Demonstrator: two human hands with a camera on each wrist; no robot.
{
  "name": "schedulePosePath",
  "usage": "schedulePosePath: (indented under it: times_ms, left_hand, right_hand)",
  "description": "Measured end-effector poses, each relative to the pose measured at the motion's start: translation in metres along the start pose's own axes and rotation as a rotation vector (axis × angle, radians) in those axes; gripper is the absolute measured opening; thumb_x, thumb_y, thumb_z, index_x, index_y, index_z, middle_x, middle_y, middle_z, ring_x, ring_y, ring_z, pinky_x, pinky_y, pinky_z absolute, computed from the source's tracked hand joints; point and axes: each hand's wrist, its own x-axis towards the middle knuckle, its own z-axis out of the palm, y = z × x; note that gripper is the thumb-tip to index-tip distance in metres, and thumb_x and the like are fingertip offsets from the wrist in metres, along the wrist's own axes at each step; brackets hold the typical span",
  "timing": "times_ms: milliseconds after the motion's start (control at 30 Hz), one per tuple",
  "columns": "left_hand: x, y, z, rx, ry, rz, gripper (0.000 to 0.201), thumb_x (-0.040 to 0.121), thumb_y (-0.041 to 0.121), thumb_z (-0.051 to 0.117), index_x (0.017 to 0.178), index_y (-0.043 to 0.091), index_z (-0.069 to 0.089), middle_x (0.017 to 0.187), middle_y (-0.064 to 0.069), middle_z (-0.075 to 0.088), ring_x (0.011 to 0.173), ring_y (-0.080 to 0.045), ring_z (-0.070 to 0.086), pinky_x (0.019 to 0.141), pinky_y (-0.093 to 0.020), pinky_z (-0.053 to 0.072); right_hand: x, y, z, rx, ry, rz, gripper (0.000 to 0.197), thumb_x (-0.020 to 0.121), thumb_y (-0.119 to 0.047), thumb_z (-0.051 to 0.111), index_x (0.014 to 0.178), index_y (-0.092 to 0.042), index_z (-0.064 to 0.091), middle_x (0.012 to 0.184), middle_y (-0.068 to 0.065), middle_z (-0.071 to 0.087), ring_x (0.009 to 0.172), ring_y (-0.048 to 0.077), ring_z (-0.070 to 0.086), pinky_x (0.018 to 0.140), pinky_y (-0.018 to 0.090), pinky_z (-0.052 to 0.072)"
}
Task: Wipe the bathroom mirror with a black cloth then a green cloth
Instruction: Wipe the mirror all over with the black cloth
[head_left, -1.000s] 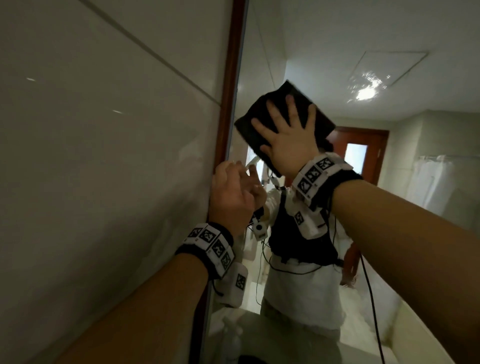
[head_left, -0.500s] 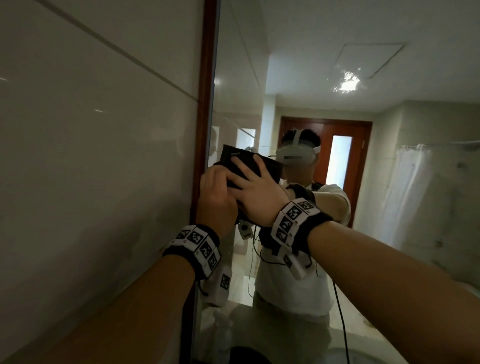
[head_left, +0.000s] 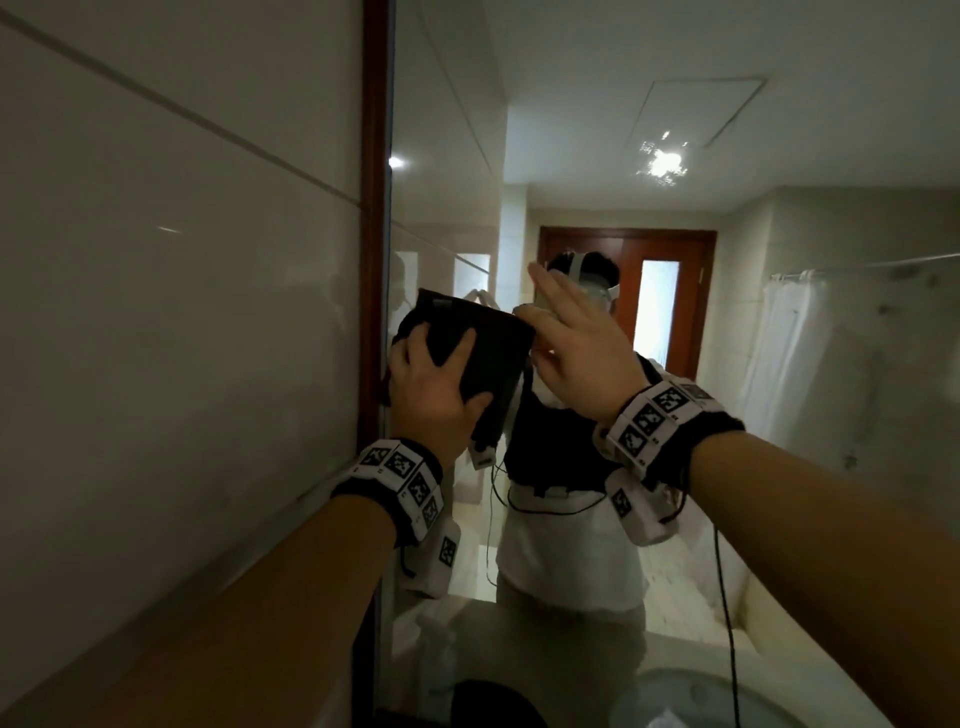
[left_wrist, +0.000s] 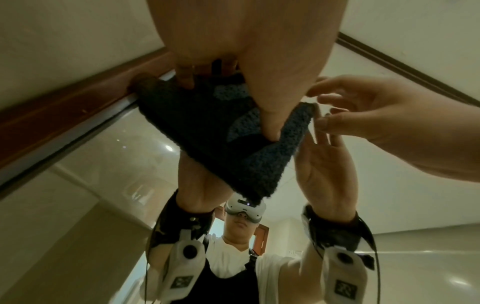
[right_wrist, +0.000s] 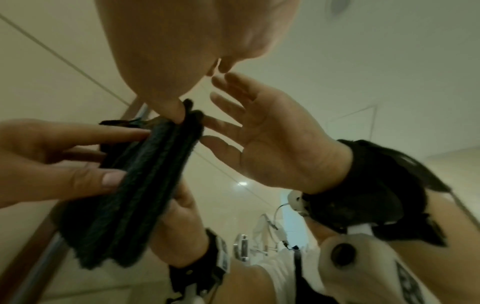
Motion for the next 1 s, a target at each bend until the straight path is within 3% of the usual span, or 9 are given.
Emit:
schedulePosePath:
  times_ms: [100,200,300,367,500,600,700,900,1000]
  left_hand:
    - [-0.001,0.013,0.000,0.127,-0.014,-0.010,0.076,0.089,0.045,0.064,0.154,0.029,0.029,0.160,-0.010,0.007,0.144,-0.039,0.011,0.113,-0.060,0.029]
    - [-0.007,0.019,0.001,0.323,-0.020,-0.075,0.077,0.091,0.054,0.056,0.156,0.033,0.020,0.152,-0.013,0.020,0.135,-0.036,0.025,0.101,-0.057,0.039]
    - [-0.008,0.030,-0.001,0.430,0.025,-0.087,0.078,0.087,0.057,0.058,0.154,0.033,0.026,0.131,-0.014,0.036,0.116,-0.034,0.039,0.087,-0.047,0.042]
    - [-0.006,0.035,-0.003,0.406,-0.022,-0.101,0.078,0.090,0.055,0.057,0.155,0.032,0.021,0.129,-0.016,0.037,0.114,-0.034,0.042,0.085,-0.047,0.045]
    - [-0.005,0.035,-0.006,0.244,-0.175,-0.126,0.080,0.098,0.046,0.051,0.158,0.032,0.001,0.130,-0.018,0.039,0.107,-0.035,0.054,0.081,-0.045,0.052]
    - [-0.006,0.033,-0.004,0.135,-0.204,-0.116,0.083,0.098,0.036,0.054,0.159,0.028,-0.002,0.131,-0.019,0.040,0.106,-0.035,0.057,0.088,-0.047,0.054]
    - [-0.001,0.034,-0.001,0.100,-0.147,-0.090,0.083,0.095,0.028,0.061,0.159,0.020,0.009,0.136,-0.018,0.032,0.115,-0.033,0.049,0.101,-0.044,0.049]
    - [0.002,0.026,0.002,0.157,-0.001,-0.025,0.079,0.090,0.034,0.068,0.156,0.016,0.027,0.144,-0.016,0.030,0.125,-0.035,0.034,0.104,-0.046,0.044]
    - [0.012,0.021,-0.001,0.189,0.012,-0.021,0.080,0.091,0.039,0.065,0.157,0.019,0.024,0.160,-0.013,0.014,0.135,-0.038,0.025,0.111,-0.051,0.037]
  right_hand:
    - [-0.023,0.022,-0.023,-0.157,0.006,0.104,0.065,0.082,-0.028,0.071,0.143,-0.022,0.048,0.163,0.014,0.020,0.148,0.039,0.020,0.116,0.056,0.028]
    - [-0.045,0.040,-0.043,-0.310,-0.054,0.272,0.075,0.079,-0.044,0.073,0.145,-0.028,0.041,0.164,0.015,0.012,0.148,0.045,0.012,0.116,0.063,0.019]
    - [-0.071,0.058,-0.065,-0.413,-0.099,0.478,0.087,0.077,-0.061,0.070,0.149,-0.034,0.030,0.165,0.014,0.005,0.149,0.046,0.005,0.114,0.068,0.013]
    - [-0.084,0.066,-0.073,-0.435,-0.133,0.565,0.095,0.075,-0.068,0.067,0.152,-0.036,0.021,0.165,0.015,0.001,0.149,0.046,0.003,0.111,0.070,0.014]
    - [-0.089,0.068,-0.074,-0.418,-0.182,0.603,0.101,0.077,-0.072,0.062,0.155,-0.037,0.008,0.165,0.014,-0.007,0.150,0.042,-0.006,0.112,0.071,0.012]
    - [-0.089,0.069,-0.071,-0.396,-0.185,0.614,0.101,0.078,-0.072,0.061,0.155,-0.038,0.004,0.165,0.013,-0.012,0.150,0.040,-0.010,0.113,0.070,0.008]
    - [-0.091,0.070,-0.070,-0.391,-0.190,0.618,0.100,0.080,-0.073,0.057,0.156,-0.038,0.003,0.165,0.012,-0.013,0.151,0.039,-0.012,0.115,0.069,0.006]
    - [-0.093,0.073,-0.066,-0.384,-0.184,0.615,0.099,0.081,-0.074,0.053,0.157,-0.037,0.001,0.165,0.010,-0.016,0.150,0.037,-0.015,0.115,0.067,0.002]
    - [-0.094,0.074,-0.064,-0.382,-0.175,0.609,0.098,0.082,-0.073,0.053,0.157,-0.037,0.001,0.165,0.011,-0.015,0.151,0.038,-0.014,0.115,0.068,0.002]
